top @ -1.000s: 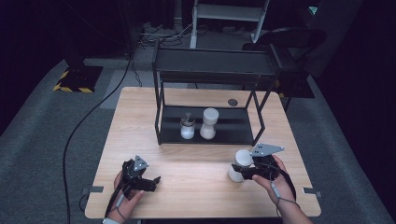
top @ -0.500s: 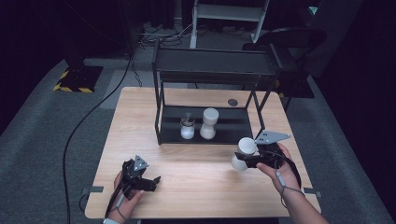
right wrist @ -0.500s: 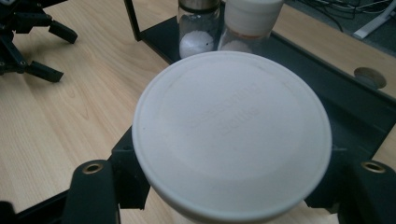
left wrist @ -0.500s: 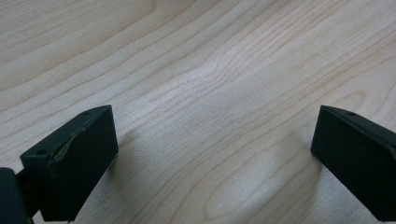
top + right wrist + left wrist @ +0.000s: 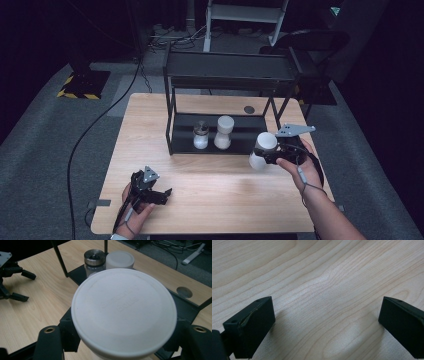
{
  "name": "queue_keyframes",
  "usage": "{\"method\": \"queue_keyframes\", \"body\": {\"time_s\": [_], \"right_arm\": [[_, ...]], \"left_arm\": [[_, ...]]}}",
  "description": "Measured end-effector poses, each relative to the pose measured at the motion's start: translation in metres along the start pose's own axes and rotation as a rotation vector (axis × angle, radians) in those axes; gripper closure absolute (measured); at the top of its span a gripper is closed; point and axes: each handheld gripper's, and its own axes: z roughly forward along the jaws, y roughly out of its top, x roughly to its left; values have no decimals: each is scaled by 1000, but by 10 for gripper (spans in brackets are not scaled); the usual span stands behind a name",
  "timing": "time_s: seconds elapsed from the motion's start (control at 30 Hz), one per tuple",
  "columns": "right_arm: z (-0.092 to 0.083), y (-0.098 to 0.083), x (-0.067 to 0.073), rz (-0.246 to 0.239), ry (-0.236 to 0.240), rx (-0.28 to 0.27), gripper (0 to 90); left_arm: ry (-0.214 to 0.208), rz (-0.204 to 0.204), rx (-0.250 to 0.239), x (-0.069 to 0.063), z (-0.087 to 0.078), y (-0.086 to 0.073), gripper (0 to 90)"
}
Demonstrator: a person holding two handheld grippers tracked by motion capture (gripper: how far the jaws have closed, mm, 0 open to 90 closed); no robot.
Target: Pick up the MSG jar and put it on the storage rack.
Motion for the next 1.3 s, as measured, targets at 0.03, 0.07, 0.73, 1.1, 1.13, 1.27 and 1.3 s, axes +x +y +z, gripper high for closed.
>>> {"method": "queue_keyframes", "body": {"time_s": [0.03,0.07,0.73,1.1,1.13,1.27,1.3], "right_arm": [[0,2,-1,-1,-3,-3,331],[1,5,-2,-3,-6,-1,331],[31,39,-27,12,-56,19,331],[61,41,-38,26,-70,41,331],[64,41,-39,27,-71,44,331],[75,39,-43,38,-73,54,330],[77,38,-44,40,-74,56,330]], "left_arm": [[0,0,0,0,0,0,6],[0,0,0,0,0,0,6],[1,-1,0,0,0,0,6],[2,-1,-1,0,0,0,6],[2,-1,-1,0,0,0,6],[2,-1,-1,0,0,0,6],[2,-1,-1,0,0,0,6]]}}
